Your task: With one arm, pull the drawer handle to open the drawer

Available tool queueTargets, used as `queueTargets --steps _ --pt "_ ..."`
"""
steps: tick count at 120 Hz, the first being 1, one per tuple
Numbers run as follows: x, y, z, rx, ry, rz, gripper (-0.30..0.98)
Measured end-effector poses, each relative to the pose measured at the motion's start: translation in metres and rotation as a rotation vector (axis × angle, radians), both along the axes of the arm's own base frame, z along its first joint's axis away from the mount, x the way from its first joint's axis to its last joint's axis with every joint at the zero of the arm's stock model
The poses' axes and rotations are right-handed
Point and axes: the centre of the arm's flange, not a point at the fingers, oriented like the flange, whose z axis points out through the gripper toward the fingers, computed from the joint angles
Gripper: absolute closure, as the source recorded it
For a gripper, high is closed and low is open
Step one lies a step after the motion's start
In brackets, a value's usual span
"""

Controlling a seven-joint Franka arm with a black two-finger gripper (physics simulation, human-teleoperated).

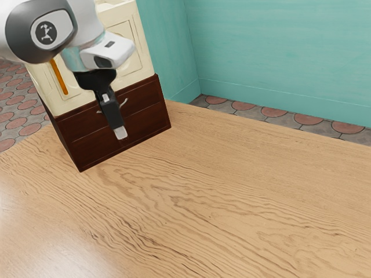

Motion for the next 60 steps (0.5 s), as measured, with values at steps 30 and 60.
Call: queueTargets --steps 30,60 --pt "0.002 0.010 0.001 0.011 -0.002 -0.065 0.01" --pt "0.007 0.025 0.001 0.063 0.003 -0.064 0.00"
